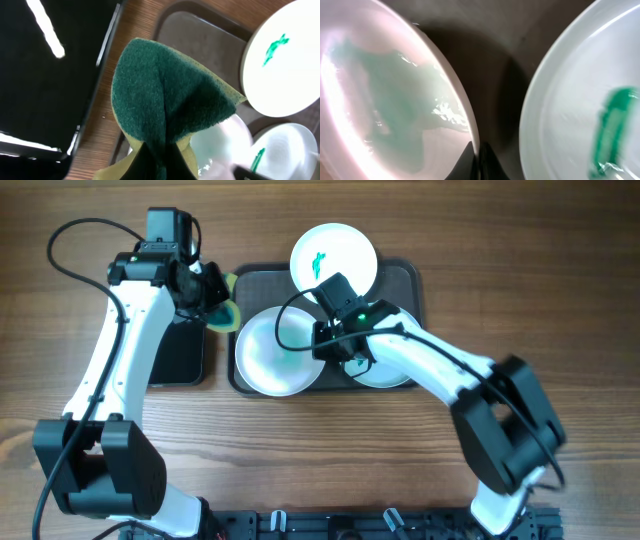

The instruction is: Clean dirty plates on tray and stack at the side

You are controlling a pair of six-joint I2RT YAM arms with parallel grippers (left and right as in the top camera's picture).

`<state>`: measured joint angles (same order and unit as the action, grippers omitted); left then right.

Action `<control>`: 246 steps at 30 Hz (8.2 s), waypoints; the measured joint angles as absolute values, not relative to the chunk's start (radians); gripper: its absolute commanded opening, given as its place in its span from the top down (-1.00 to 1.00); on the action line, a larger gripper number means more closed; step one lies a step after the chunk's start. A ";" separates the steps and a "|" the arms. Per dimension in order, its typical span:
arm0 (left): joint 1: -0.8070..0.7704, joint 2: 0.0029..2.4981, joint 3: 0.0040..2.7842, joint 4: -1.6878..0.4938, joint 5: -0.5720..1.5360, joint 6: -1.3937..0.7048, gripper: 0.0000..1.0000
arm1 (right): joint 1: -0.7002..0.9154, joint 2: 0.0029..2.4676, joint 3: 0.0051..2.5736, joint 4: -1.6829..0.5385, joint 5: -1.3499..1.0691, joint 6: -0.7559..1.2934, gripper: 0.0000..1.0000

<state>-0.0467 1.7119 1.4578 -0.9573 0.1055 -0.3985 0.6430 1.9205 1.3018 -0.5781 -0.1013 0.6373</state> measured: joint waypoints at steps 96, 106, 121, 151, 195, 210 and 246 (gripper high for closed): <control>-0.007 1.713 1.458 -0.958 0.012 -0.379 0.92 | -0.342 1.554 0.961 -0.561 0.008 0.576 0.92; -0.007 1.713 1.458 -0.957 0.012 -0.379 0.92 | -0.344 1.558 0.883 -0.470 -0.007 0.556 0.89; -0.007 1.713 1.458 -0.958 0.012 -0.379 0.92 | -0.314 1.600 0.944 -0.586 -0.107 0.490 0.09; -0.007 1.713 1.458 -0.957 0.012 -0.379 0.92 | 0.213 2.298 1.893 -0.777 -0.289 0.290 0.24; -0.021 1.719 1.458 -0.959 0.017 -0.379 0.92 | 0.601 2.351 1.892 -0.992 -0.191 0.648 0.91; -0.177 1.900 1.457 -0.928 0.036 -0.299 0.92 | 0.580 2.297 1.747 -0.833 -0.335 0.488 0.91; -0.171 1.963 1.266 -0.695 0.159 -0.270 0.92 | 0.572 2.287 1.743 -0.886 -0.305 0.557 0.91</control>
<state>-0.1711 1.9625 1.2659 -0.6952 0.1585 -0.2703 0.5716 2.2868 1.7432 -0.8860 -0.3046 0.5568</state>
